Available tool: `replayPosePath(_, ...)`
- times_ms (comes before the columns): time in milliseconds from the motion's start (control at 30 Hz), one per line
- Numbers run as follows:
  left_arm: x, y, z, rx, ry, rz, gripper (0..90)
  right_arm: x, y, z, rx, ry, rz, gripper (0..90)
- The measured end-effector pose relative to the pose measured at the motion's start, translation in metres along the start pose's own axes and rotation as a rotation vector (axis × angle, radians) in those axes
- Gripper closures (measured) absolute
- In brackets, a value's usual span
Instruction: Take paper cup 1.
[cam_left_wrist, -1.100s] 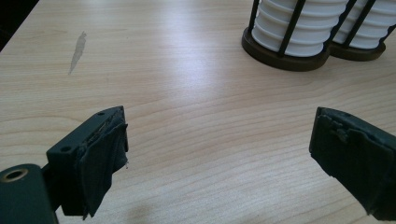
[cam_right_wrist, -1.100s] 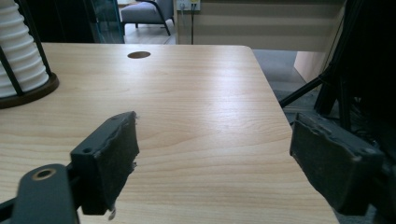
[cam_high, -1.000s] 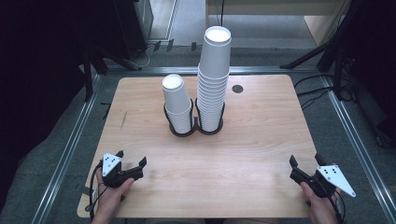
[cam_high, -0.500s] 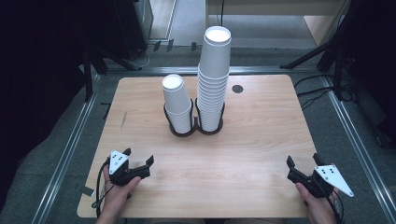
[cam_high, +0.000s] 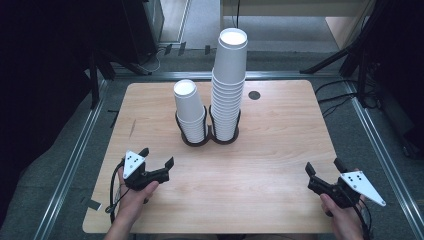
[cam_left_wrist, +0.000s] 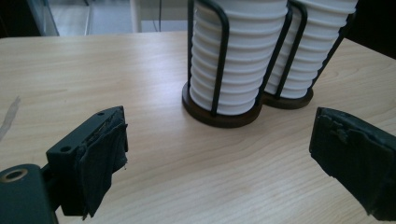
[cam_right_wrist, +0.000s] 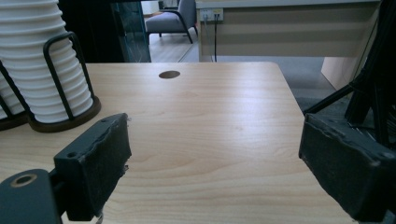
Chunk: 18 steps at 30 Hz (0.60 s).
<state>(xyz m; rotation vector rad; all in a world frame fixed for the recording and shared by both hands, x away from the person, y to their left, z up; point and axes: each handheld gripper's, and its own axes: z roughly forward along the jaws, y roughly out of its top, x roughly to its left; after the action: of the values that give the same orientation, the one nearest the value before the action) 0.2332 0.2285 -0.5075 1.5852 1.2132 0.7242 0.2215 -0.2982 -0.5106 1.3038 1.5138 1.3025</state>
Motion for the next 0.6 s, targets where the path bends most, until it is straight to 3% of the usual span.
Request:
replayPosePath(300, -0.009, 0.013, 0.005, -0.020, -0.030, -0.002, 4.5, 0.010, 0.015, 0.004, -0.017, 0.025, -0.027, 6.7)
replayPosePath(600, -0.016, 0.021, 0.010, -0.029, -0.023, -0.010, 4.5, 0.020, 0.034, 0.010, -0.036, 0.060, -0.029, 4.8)
